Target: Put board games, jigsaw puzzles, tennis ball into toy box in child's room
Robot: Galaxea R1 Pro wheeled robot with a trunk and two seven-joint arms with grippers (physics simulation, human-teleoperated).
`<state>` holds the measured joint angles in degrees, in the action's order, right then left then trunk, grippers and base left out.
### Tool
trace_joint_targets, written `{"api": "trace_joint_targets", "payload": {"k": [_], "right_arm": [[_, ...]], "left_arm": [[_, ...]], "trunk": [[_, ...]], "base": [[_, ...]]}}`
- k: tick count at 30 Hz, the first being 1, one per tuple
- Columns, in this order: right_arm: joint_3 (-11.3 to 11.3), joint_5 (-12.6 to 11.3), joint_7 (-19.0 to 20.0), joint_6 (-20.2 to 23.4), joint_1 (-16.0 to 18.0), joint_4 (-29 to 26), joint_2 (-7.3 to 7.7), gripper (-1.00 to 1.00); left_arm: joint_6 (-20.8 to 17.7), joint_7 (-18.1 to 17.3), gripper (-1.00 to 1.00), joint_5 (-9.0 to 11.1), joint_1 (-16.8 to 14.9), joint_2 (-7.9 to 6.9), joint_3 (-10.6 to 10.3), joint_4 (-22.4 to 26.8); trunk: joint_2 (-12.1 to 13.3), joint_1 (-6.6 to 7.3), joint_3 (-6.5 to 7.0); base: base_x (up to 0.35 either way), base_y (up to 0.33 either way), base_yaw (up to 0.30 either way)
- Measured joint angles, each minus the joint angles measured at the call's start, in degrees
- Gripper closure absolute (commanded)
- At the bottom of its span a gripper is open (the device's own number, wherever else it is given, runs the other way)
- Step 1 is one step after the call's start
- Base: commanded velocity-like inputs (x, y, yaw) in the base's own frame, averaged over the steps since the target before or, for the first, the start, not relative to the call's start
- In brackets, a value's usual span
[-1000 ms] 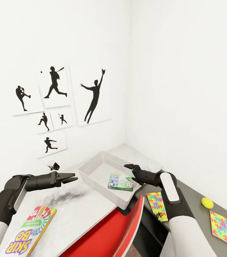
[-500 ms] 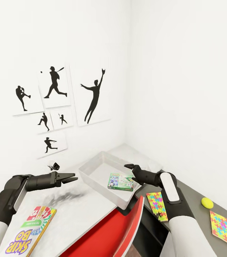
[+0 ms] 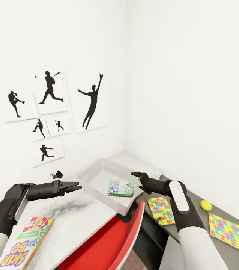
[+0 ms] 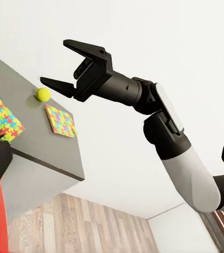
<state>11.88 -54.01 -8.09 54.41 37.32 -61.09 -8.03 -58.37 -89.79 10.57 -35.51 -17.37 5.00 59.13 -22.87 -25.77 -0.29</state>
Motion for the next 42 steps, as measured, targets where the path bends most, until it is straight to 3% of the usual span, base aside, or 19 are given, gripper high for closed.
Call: {"api": "trace_joint_targets", "payload": {"k": [6,18,31,42], "right_arm": [[0.00,-0.04,1.52,0.03,0.00,-0.05,0.01,-1.00],[0.07,-0.14,9.10,-0.14,-0.13,-0.25,0.02,-1.00],[0.12,-0.18,10.11,-0.16,-0.15,-0.15,0.02,-1.00],[0.04,-0.13,10.12,-0.19,-0.16,0.08,0.62,-1.00]], "left_arm": [[-0.05,0.00,-1.00,0.10,0.00,-0.07,0.18,0.04],[-0.70,0.00,-1.00,0.17,0.00,-0.47,0.51,0.26],[-0.82,0.00,-1.00,0.08,-0.14,-0.69,0.49,0.41],[-0.87,0.00,-1.00,0.08,-0.16,-0.72,0.48,0.51]], "trunk": [[0.00,0.01,0.29],[0.00,0.01,0.90],[0.01,-0.01,1.58],[0.00,0.00,1.74]], "base": [[-0.031,-0.012,-0.236],[-0.004,-0.001,-0.241],[-0.019,0.000,-0.230],[-0.140,0.000,-0.043]]}}
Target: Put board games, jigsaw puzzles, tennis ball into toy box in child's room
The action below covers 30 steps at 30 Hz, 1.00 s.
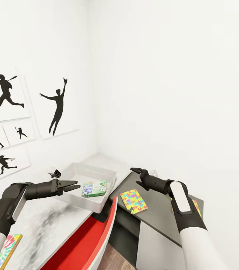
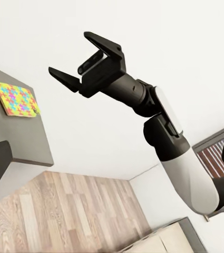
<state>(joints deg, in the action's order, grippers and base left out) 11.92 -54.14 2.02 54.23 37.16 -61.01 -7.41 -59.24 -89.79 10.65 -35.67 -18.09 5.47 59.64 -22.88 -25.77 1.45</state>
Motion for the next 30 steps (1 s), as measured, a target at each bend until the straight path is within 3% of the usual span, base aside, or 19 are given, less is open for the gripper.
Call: {"api": "trace_joint_targets", "payload": {"k": [9,12,24,30], "right_arm": [[-0.09,0.07,0.03,-0.45,-0.01,0.23,1.05,-1.00],[-0.10,0.09,0.04,-2.55,-0.09,0.31,1.60,-1.00],[-0.08,-0.02,0.10,-3.66,-3.45,-0.46,1.76,-1.00],[0.11,-0.19,0.60,-3.75,-3.87,-0.57,1.77,-1.00]], "left_arm": [[0.00,0.00,-1.00,-0.01,0.00,0.00,-0.14,0.04],[0.00,0.00,-1.00,-0.01,0.00,0.00,-0.24,0.04],[0.00,0.00,-1.00,-0.01,0.00,0.09,-0.34,0.04],[0.00,0.00,-1.00,-0.03,-0.01,0.10,-0.40,0.03]], "trunk": [[0.00,0.01,0.01],[0.00,0.01,0.00],[0.00,0.01,0.01],[0.00,0.00,0.14]], "base": [[-0.011,0.000,-0.002],[-0.001,0.000,0.000],[0.000,0.000,-0.002],[-0.068,0.000,-0.139]]}}
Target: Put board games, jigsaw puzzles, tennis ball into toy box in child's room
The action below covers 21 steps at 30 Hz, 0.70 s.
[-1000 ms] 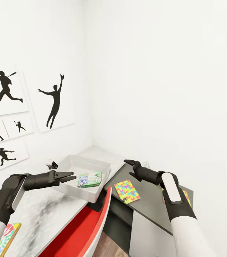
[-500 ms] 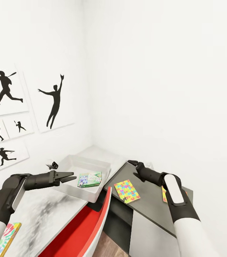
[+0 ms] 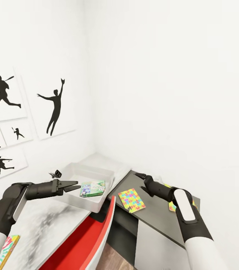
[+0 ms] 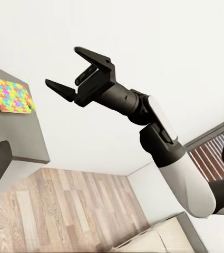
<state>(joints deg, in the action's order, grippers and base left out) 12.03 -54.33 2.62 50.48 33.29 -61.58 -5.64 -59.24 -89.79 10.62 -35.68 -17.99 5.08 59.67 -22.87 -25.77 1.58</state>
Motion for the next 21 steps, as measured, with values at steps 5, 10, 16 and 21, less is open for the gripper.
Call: {"api": "trace_joint_targets", "payload": {"k": [5,10,16,21], "right_arm": [[0.04,-0.16,1.88,-0.03,-0.14,0.00,0.01,-1.00],[0.20,-0.16,4.02,-0.02,-1.04,-0.05,0.01,-1.00],[0.28,-0.11,6.23,-0.08,-2.34,-0.11,0.04,-1.00],[0.30,-0.06,6.61,-0.10,-2.58,-0.08,0.12,-1.00]], "left_arm": [[0.00,0.00,-1.00,-0.05,0.00,0.00,-0.05,-0.01],[0.00,0.00,-1.00,-0.15,-0.01,0.00,-0.05,-0.01],[-0.02,0.00,-1.00,-0.23,-0.08,-0.10,-0.06,-0.01],[-0.07,0.00,-1.00,-0.24,-0.09,-0.21,-0.06,-0.01]], "trunk": [[0.00,-0.02,0.18],[0.00,0.00,0.38],[0.00,0.01,0.62],[0.00,0.01,0.83]], "base": [[-0.240,0.000,-0.229],[-0.145,0.000,-0.250],[-0.032,0.000,-0.254],[-0.007,0.000,-0.255]]}}
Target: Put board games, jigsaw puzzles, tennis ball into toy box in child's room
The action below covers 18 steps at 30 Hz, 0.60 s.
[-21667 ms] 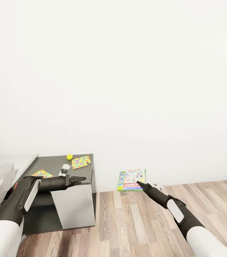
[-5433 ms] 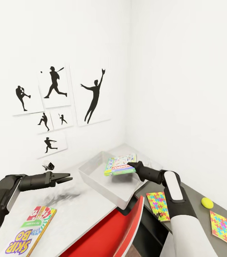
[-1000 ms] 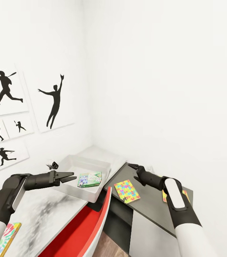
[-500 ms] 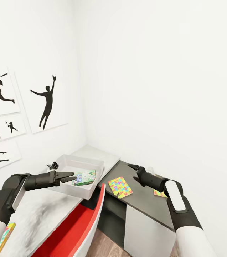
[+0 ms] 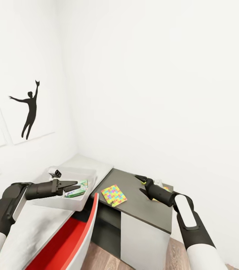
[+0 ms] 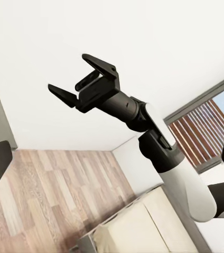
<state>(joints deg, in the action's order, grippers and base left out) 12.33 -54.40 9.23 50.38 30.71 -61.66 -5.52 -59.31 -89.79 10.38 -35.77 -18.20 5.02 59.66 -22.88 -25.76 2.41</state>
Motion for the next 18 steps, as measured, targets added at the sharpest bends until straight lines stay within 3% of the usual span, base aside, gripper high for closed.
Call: {"api": "trace_joint_targets", "payload": {"k": [3,10,18], "right_arm": [[0.04,0.02,0.11,0.00,-0.04,0.01,0.11,-1.00],[0.01,-0.04,0.43,0.00,-0.08,0.01,2.09,-1.00],[-0.04,-0.04,1.02,-0.06,-0.08,0.07,2.62,-1.00]], "left_arm": [[-0.01,0.00,-1.00,0.00,0.00,-0.02,0.00,0.00],[0.02,0.00,-1.00,0.00,0.00,-0.05,0.00,0.00],[-0.01,0.00,-1.00,0.00,0.00,-0.05,0.00,0.00]], "trunk": [[0.00,0.00,0.12],[0.00,0.00,0.41],[0.00,0.00,0.74]], "base": [[-0.002,0.000,-0.255],[-0.001,0.000,-0.255],[0.000,0.000,-0.255]]}}
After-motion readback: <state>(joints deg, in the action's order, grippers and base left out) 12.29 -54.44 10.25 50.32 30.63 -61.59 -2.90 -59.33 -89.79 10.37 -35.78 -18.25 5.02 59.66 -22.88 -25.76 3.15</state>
